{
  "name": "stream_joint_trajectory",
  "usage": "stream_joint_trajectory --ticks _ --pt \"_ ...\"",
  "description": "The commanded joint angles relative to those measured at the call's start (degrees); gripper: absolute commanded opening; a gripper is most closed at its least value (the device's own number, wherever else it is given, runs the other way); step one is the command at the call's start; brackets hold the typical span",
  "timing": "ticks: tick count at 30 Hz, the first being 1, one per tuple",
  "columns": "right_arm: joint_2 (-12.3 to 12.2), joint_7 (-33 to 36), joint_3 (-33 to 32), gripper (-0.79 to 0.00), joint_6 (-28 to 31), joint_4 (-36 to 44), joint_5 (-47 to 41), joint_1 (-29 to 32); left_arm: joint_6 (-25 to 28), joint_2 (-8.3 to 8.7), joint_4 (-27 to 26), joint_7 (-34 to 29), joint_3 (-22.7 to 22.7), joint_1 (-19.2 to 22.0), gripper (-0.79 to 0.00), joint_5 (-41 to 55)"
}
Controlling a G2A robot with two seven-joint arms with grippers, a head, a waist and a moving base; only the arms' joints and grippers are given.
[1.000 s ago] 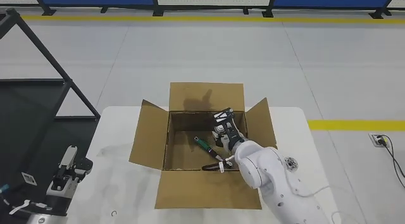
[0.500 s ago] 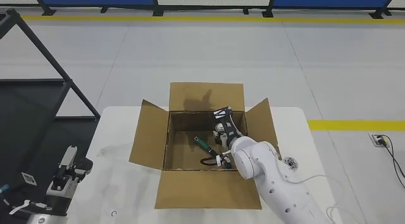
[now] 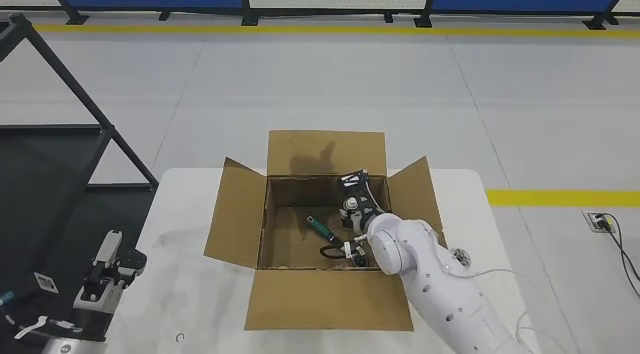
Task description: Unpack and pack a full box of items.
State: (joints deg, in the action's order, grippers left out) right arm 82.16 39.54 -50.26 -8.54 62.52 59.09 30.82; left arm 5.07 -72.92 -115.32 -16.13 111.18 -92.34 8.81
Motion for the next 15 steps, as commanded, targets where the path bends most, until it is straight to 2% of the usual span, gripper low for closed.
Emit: stream_joint_trajectory --ticks 1,7,8,9,10,11,13,14,15 --pt "0.36 -0.46 0.24 -0.785 0.21 -1.48 -0.39 -0.54 0.00 0.00 0.00 0.00 0.00 0.00 0.000 0.00" --pt "1.41 -2.56 0.97 -0.785 -0.68 -4.25 -0.65 -1.33 0.00 0.00 0.00 0.00 0.00 0.00 0.000 0.00" --pt "1.51 -2.76 0.97 -0.696 -0.53 -4.49 -0.71 -1.39 0.00 0.00 0.00 0.00 0.00 0.00 0.000 0.00" --pt "1.60 -2.88 0.92 -0.523 -0.38 -4.68 -0.74 -1.41 0.00 0.00 0.00 0.00 0.00 0.00 0.000 0.00" --pt "1.65 -2.94 0.89 -0.406 -0.20 -4.78 -0.63 -1.44 0.00 0.00 0.00 0.00 0.00 0.00 0.000 0.00" --pt "1.70 -2.99 0.86 -0.323 -0.07 -4.80 -0.46 -1.40 0.00 0.00 0.00 0.00 0.00 0.00 0.000 0.00" --pt "1.76 -2.77 0.80 -0.074 -0.02 -4.63 -0.01 -1.21 0.00 0.00 0.00 0.00 0.00 0.00 0.000 0.00" --pt "1.78 -2.66 0.71 0.000 -0.11 -4.35 0.18 -1.06 0.00 0.00 0.00 0.00 0.00 0.00 0.000 0.00" --pt "1.77 -2.55 0.62 0.000 -0.15 -3.99 0.43 -0.84 0.00 0.00 0.00 0.00 0.00 0.00 0.000 0.00"
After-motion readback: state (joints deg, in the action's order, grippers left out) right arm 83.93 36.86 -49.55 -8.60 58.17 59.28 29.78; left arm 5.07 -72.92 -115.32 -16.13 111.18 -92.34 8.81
